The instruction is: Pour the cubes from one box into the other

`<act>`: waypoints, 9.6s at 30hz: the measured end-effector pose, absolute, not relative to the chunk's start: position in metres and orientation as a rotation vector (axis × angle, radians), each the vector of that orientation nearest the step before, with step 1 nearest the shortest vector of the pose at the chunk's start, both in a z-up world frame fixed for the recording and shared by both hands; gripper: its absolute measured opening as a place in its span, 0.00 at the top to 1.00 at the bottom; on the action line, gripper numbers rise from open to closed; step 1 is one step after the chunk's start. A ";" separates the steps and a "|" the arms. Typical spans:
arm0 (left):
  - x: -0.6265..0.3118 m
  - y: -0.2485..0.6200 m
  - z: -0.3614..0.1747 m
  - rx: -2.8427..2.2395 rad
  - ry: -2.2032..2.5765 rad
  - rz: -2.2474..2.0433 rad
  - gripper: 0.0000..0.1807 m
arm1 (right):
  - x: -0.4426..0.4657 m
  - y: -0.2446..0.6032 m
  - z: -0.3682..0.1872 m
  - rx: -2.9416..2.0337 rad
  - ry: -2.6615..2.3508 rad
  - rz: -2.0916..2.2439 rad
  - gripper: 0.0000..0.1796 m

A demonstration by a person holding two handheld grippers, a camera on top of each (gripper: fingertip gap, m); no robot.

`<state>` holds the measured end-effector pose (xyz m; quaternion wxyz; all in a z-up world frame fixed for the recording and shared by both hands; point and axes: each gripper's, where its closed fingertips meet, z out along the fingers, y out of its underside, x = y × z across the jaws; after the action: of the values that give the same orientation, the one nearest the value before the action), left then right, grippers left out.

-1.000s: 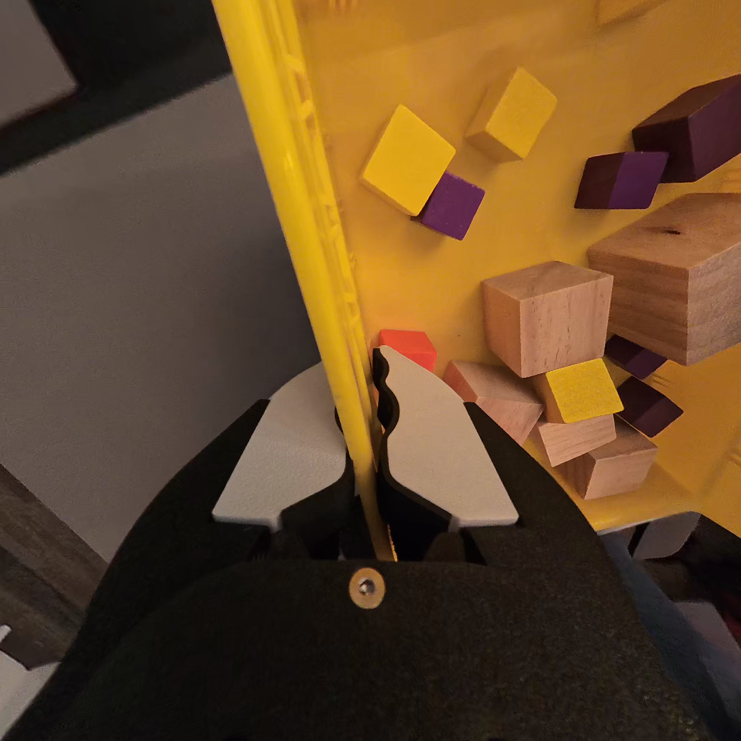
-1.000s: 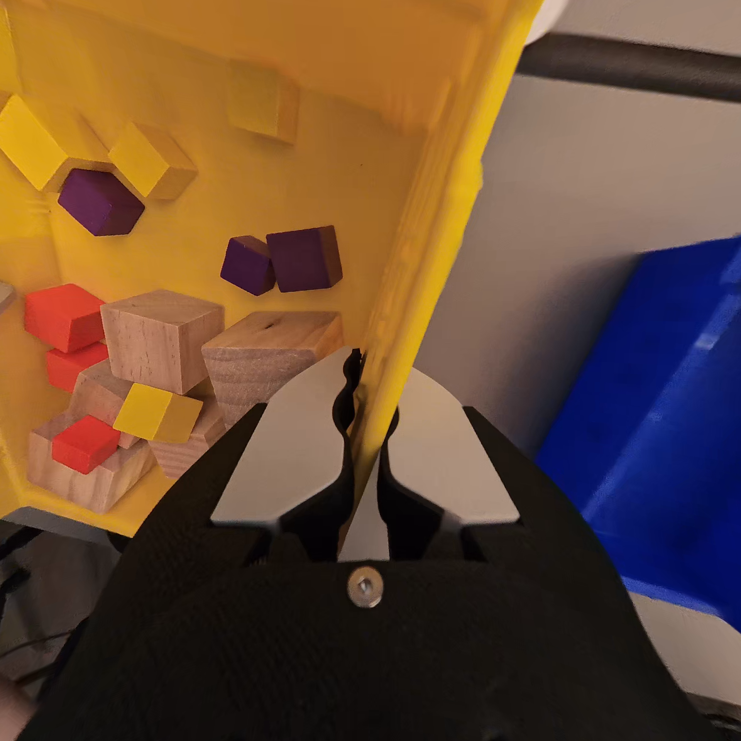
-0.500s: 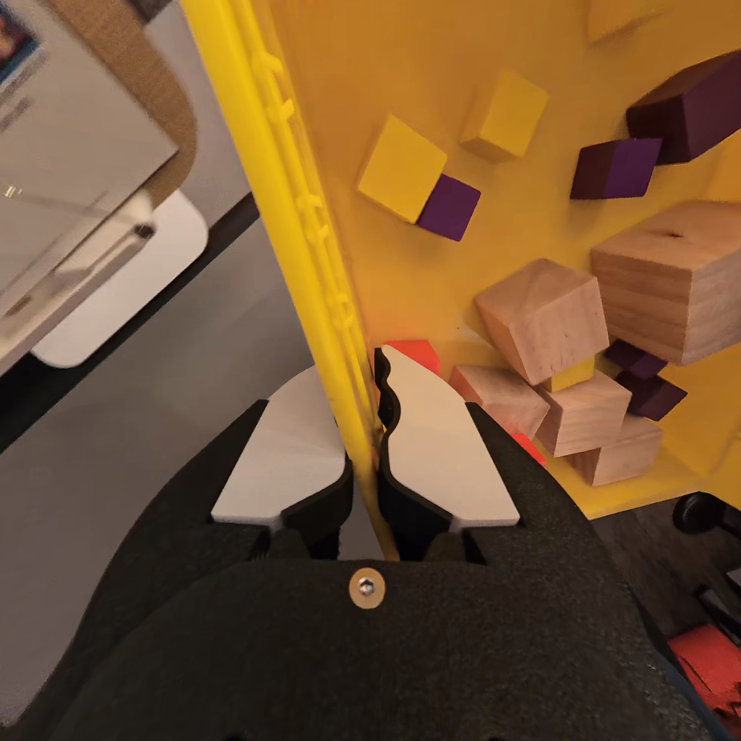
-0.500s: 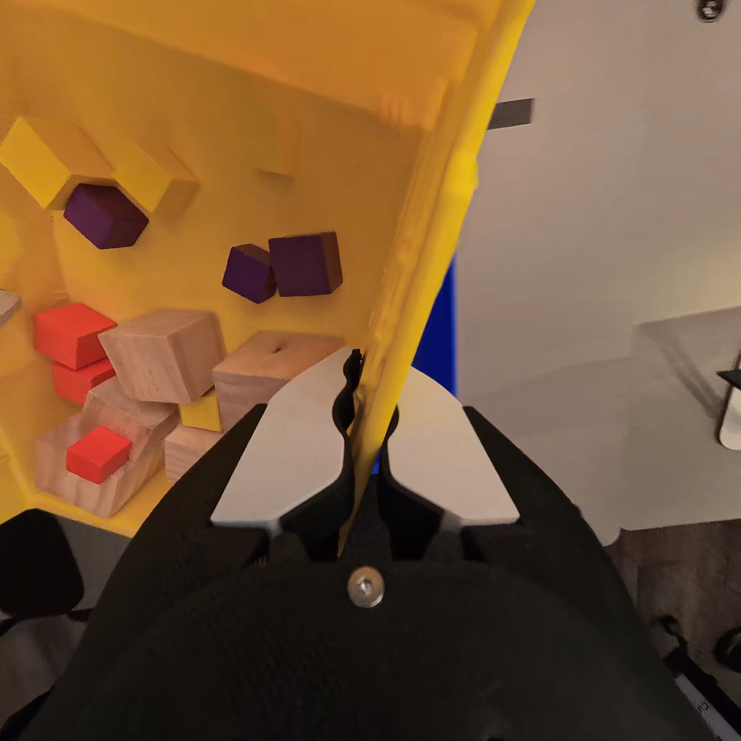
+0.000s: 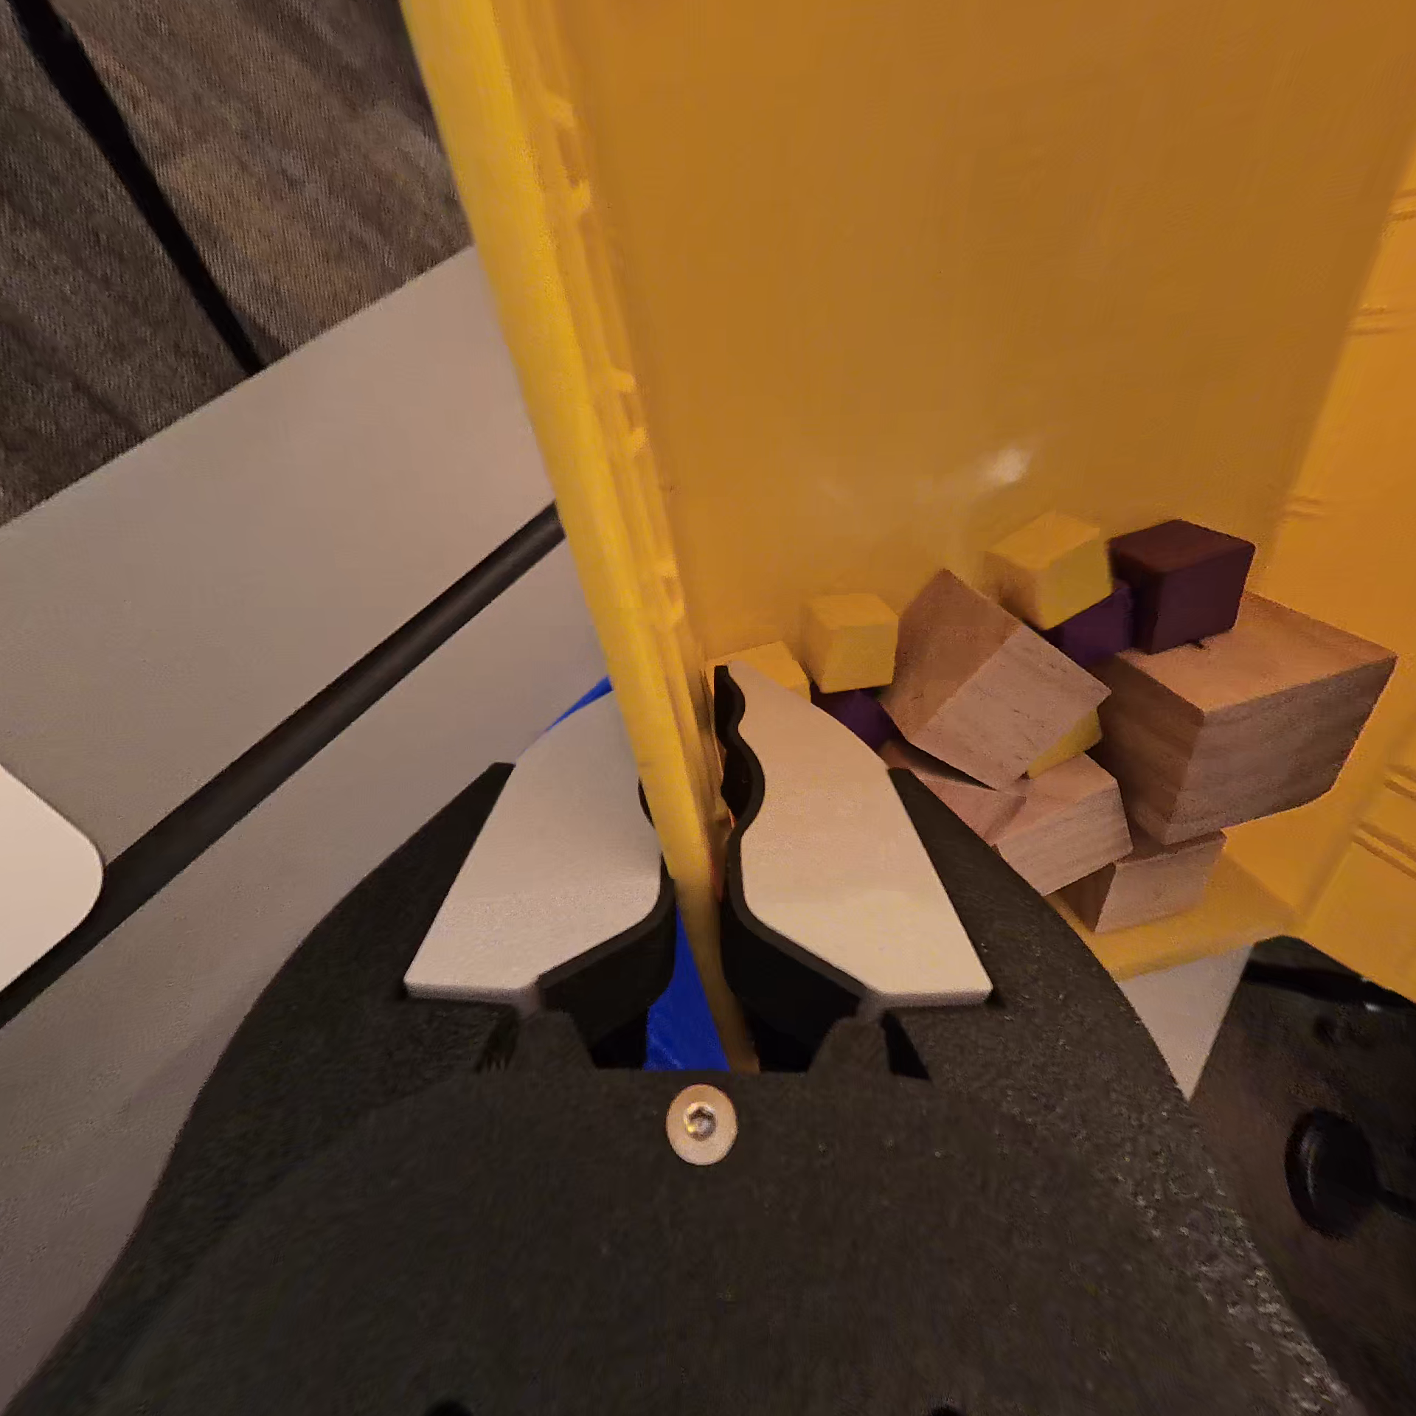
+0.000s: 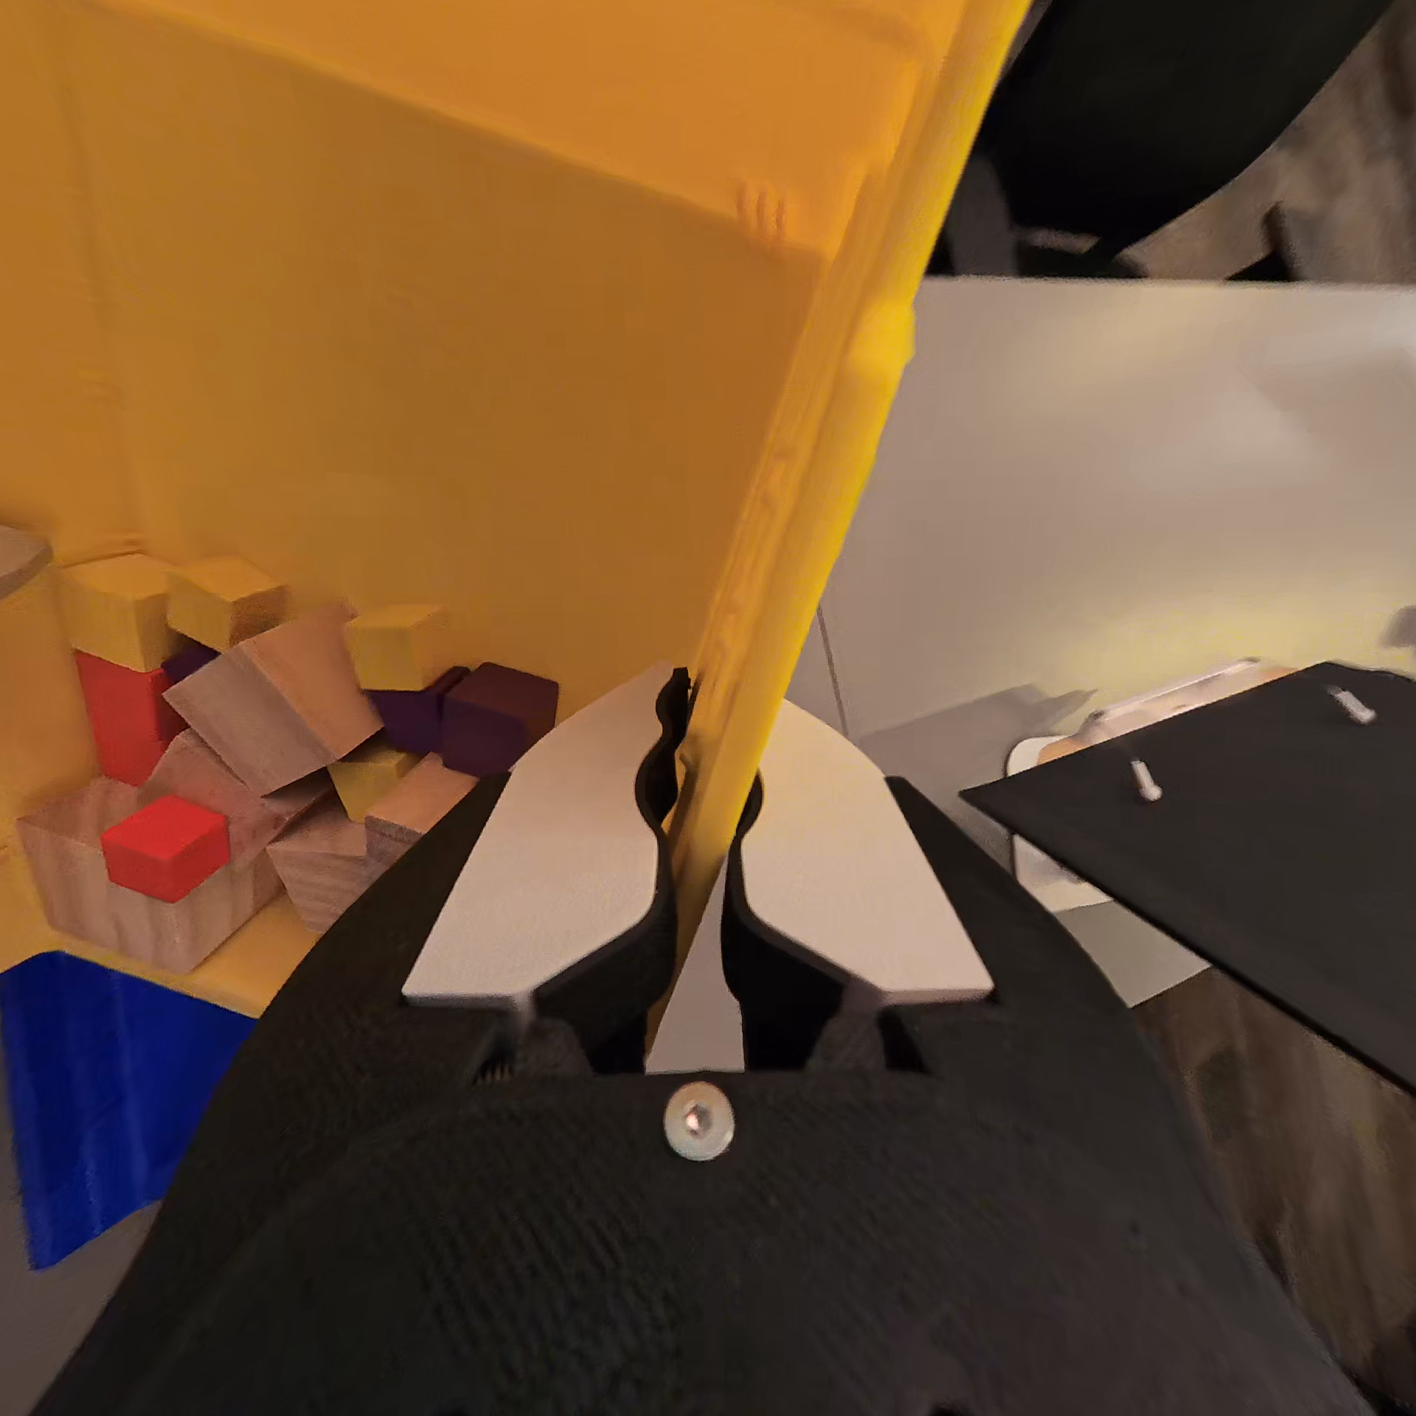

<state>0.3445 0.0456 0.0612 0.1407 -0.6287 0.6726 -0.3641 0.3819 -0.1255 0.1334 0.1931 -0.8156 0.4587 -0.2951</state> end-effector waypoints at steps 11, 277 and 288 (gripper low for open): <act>0.352 0.050 0.063 -1.722 1.788 -1.235 0.97 | 0.379 -0.119 0.147 -2.186 1.172 -1.005 0.97; -0.070 0.408 -0.125 -2.560 1.723 -0.551 0.86 | 0.331 -0.062 -0.121 -2.530 1.362 0.343 0.75; -0.088 0.424 -0.125 -2.557 1.762 -0.544 0.85 | 0.323 -0.042 0.058 -1.792 0.796 -0.115 0.68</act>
<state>-0.0883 0.4240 -0.1253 -0.0055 -0.8111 0.5588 -0.1726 0.3233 -0.0425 0.0584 0.5552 -0.7588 0.3371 -0.0488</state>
